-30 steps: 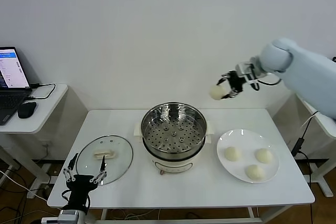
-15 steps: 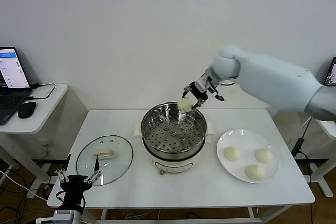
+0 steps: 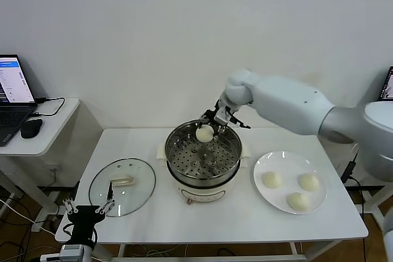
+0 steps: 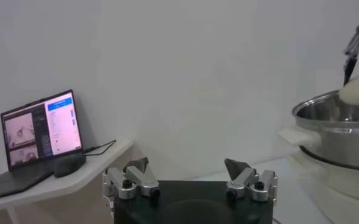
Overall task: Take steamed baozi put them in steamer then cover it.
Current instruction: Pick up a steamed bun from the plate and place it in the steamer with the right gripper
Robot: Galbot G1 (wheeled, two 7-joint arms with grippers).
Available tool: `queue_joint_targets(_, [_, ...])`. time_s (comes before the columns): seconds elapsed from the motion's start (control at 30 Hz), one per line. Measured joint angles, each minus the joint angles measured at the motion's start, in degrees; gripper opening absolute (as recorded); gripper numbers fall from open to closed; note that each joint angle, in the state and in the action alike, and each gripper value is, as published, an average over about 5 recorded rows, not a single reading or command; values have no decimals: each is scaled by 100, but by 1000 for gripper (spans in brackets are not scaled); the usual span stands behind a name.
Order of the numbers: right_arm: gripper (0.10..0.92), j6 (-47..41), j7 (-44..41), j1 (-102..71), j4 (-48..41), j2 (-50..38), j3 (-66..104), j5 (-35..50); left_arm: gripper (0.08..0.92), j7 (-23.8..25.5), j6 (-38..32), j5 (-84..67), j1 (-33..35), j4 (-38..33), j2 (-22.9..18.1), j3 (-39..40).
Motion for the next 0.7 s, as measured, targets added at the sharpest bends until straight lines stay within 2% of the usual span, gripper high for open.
queue_joint_targets(0.37, [607, 611, 283, -374, -590, 341, 236, -883, 823, 0, 1, 1, -33, 34, -26, 30])
queue_joint_targets(0.47, [657, 744, 366, -421, -727, 413, 300, -1082, 823, -1, 1, 3, -33, 34, -44, 48])
queue_joint_targets(0.63, [788, 859, 459, -439, -822, 461, 370, -1222, 823, -2, 4, 15, -33, 13, -54, 64])
queue_joint_targets(0.7, [810, 847, 456, -397, -800, 443, 353, -1172, 823, -1, 10, 21, -32, -8, -48, 71])
